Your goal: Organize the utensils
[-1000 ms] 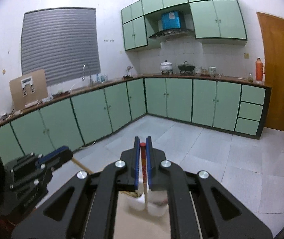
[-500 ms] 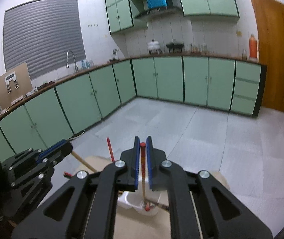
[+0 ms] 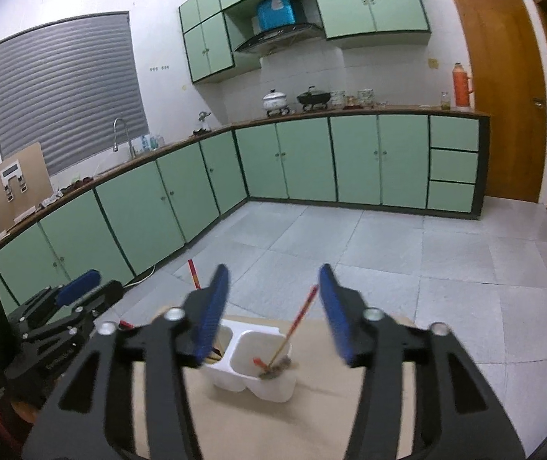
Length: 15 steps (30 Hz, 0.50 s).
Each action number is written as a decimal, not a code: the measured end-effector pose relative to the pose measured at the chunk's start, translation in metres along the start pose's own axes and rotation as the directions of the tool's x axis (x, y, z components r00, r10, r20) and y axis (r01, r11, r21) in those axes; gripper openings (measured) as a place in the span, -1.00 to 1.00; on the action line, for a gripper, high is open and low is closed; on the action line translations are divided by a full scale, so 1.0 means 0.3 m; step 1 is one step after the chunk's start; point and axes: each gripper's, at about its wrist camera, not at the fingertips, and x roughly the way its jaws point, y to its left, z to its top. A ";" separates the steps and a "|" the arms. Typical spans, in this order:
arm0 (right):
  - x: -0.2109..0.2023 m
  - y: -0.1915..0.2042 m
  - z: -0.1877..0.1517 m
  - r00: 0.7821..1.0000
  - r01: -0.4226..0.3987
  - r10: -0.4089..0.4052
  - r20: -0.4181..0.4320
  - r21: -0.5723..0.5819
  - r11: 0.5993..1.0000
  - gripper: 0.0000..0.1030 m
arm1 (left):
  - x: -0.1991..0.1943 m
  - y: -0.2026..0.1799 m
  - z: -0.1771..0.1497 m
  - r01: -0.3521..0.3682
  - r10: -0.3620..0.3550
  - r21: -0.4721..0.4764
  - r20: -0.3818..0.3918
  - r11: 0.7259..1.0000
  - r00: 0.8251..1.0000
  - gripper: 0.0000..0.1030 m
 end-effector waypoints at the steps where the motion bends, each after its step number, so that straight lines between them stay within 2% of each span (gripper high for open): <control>1: -0.023 0.000 -0.016 1.000 0.012 -0.012 0.006 0.001 1.000 0.24 | -0.021 0.000 -0.009 0.000 0.000 -0.003 0.005 1.000 1.000 0.18; 3: -0.057 -0.003 -0.048 1.000 0.026 -0.026 0.009 0.002 1.000 0.35 | -0.053 -0.002 -0.026 -0.006 0.006 0.000 0.009 1.000 1.000 0.28; 7: -0.125 -0.009 -0.135 0.999 0.046 -0.047 0.004 0.021 0.999 0.68 | -0.113 -0.008 -0.075 -0.017 0.017 0.005 0.006 1.000 1.000 0.46; 15: -0.211 0.011 -0.283 0.998 0.057 -0.056 -0.041 0.032 0.998 0.88 | -0.219 -0.041 -0.199 -0.029 0.031 0.028 -0.038 0.999 0.999 0.65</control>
